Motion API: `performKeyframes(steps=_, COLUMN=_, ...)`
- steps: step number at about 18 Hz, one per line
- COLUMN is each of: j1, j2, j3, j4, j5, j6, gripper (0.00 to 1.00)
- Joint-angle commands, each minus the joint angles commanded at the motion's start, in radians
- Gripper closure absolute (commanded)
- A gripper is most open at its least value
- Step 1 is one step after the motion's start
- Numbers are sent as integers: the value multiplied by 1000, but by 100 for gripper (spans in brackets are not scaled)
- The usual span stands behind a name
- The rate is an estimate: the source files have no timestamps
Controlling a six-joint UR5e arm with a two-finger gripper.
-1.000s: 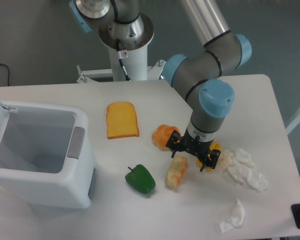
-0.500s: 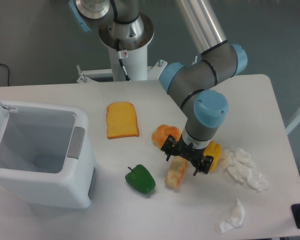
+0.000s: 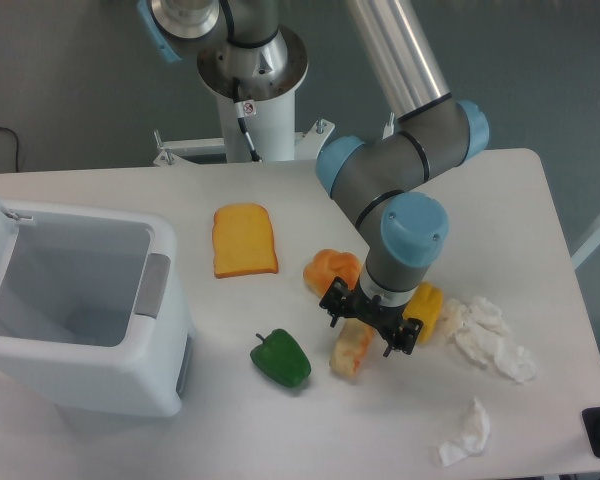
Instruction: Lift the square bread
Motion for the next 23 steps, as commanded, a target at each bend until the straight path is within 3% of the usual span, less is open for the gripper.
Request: performKeyframes(steps=23, j1=-21, j2=-20, j3=-15, j4=6, j5=8, j6=0, gripper=0)
